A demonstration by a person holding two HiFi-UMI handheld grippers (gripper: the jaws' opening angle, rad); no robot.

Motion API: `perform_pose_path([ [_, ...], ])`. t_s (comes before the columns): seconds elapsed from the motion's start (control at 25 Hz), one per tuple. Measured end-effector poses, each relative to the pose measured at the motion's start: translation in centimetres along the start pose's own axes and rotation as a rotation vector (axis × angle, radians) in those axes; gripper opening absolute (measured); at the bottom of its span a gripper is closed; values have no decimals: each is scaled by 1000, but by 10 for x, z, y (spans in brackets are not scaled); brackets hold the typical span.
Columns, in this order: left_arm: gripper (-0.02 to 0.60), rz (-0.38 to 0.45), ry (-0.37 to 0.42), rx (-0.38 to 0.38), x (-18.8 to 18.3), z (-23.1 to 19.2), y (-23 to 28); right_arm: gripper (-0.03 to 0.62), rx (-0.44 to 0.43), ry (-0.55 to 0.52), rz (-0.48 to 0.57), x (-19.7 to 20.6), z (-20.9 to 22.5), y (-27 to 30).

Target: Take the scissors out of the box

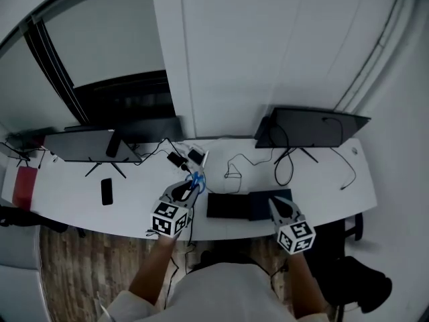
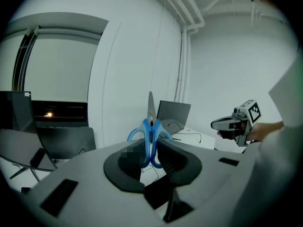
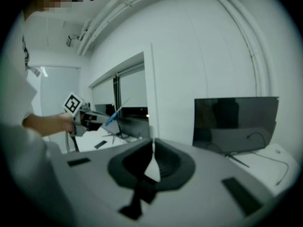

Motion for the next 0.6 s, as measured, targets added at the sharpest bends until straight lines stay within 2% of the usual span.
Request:
perform_pose_path([
  [0.4, 109, 145, -17, -89, -50, -3, -48, 35, 99, -67, 112, -47, 9, -25],
  [0.6, 109, 187, -26, -156, -62, -1, -57, 35, 110, -60, 152, -62, 30, -40],
])
Point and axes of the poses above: the fingertips, and each gripper's own axes: y forward along the fingers, z to its right, x out of its underside, the point moved 6 cm from there along -y, backward along the fingers, and after that the axes turned 1 degree about -x, right-handed, at the moved point
